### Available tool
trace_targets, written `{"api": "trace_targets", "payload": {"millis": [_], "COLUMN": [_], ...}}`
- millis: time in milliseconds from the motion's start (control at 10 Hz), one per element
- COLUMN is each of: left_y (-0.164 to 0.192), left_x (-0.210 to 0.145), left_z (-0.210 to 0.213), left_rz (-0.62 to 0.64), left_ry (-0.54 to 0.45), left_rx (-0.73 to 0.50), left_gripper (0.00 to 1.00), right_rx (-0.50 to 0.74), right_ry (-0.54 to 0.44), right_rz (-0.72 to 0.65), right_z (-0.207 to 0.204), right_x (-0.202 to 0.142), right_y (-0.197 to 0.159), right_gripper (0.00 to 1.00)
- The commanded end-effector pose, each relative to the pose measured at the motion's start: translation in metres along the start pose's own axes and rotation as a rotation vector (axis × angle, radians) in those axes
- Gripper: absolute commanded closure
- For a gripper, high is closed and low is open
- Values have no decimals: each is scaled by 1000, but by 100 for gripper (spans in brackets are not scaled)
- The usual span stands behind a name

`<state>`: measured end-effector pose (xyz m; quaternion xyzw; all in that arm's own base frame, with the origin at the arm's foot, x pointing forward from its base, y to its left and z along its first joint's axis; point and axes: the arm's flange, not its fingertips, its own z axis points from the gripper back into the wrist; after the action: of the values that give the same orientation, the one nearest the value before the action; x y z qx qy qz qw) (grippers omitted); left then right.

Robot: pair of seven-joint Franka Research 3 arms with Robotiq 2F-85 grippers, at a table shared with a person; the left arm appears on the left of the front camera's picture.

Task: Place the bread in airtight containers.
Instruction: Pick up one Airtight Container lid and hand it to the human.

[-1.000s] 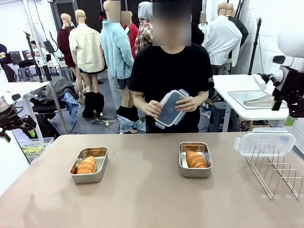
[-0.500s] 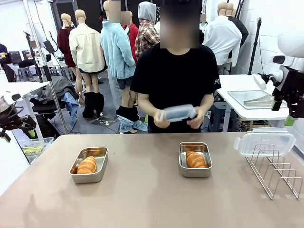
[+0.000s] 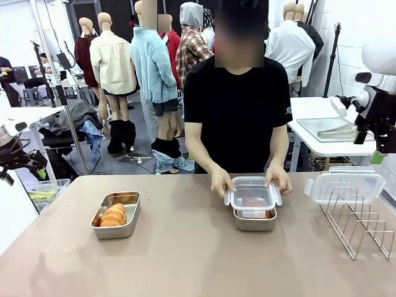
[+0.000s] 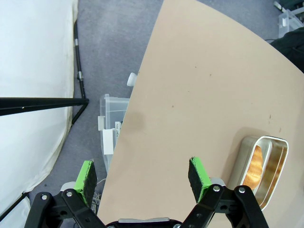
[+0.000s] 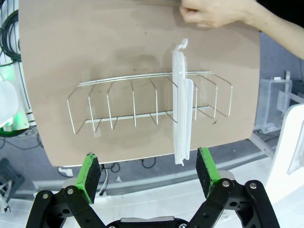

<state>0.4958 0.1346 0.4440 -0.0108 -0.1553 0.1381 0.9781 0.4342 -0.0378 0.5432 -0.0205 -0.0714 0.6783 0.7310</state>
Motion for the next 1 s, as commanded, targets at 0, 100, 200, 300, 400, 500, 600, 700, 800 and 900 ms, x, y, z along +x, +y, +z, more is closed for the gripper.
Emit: {"api": "trace_targets", "payload": {"millis": [0,100,200,300,400,500,600,700,800,900], "left_y": [2,2,2,2,2,2,2,2,2,2], "left_x": [0,0,0,0,0,0,0,0,0,0], "left_z": [1,1,1,1,1,1,1,1,1,1], "left_rz": [2,2,2,2,2,2,2,2,2,2], "left_ry": [-1,-1,-1,-1,-1,-1,-1,-1,-1,-1], "left_rx": [2,2,2,2,2,2,2,2,2,2], "left_gripper": [0,0,0,0,0,0,0,0,0,0], "right_rx": [3,3,3,3,3,3,3,3,3,3], "right_ry": [13,13,13,13,13,13,13,13,13,13], "right_rz": [-15,-15,-15,-15,-15,-15,-15,-15,-15,-15], "right_z": [1,1,1,1,1,1,1,1,1,1], "right_x": [3,3,3,3,3,3,3,3,3,3], "right_y": [0,0,0,0,0,0,0,0,0,0], "right_gripper": [0,0,0,0,0,0,0,0,0,0]}}
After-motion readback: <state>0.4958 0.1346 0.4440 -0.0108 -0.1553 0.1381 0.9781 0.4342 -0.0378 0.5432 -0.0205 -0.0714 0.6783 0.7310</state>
